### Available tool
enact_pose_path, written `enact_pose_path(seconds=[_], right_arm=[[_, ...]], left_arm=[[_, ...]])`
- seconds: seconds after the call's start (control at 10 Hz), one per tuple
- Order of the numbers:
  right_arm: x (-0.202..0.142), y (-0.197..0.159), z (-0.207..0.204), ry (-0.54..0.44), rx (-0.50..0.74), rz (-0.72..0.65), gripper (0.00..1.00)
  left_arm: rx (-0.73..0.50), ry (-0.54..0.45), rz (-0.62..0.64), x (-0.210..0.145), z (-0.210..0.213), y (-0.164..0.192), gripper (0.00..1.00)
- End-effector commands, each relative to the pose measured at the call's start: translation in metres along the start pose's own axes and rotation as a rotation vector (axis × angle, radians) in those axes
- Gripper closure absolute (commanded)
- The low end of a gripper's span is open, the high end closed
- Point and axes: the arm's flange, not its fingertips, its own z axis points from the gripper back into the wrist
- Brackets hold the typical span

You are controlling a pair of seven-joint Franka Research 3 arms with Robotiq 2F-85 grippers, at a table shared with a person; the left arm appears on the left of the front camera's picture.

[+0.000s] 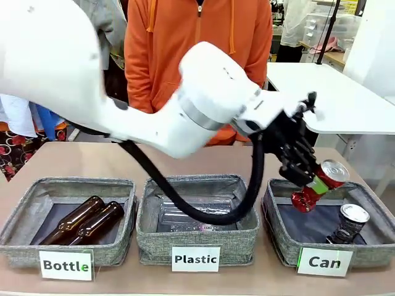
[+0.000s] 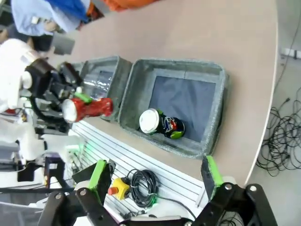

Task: Sort the can waste into the basket.
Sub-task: Pick up the can waste from the table and place it in the right Fabric basket.

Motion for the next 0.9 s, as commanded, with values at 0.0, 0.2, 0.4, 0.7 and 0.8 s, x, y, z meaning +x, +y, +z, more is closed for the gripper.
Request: enact_pose_path(seconds=[0.0,0.2,0.4,0.7,0.8], right_arm=[[0.0060,0.0014,0.0003,0.019,-0.009,-0.001,0.00],[0.0060,0.0014,0.0003,0.019,-0.009,-0.001,0.00],[0.0060,0.0014,0.0003,0.019,-0.009,-0.001,0.00],[0.0060,0.0014,0.0003,0.019,-0.009,-0.001,0.00],[0.0060,0.0014,0.0003,0.019,-0.009,-0.001,0.00]], left_arm=[[0.016,0.043,0.014,0.0047,-0.0118,0.0173,0.56],[0.010,0.041,0.009,-0.0005,-0.0139,0.0195,0.56],[0.028,0.059,0.010,-0.0031,-0.0144,0.0191,0.56],[0.048,0.063,-0.035,-0.0036,-0.0132,0.0190,0.00],[0.067,0.062,-0.049,-0.0042,-0.0137,0.0184,0.00]])
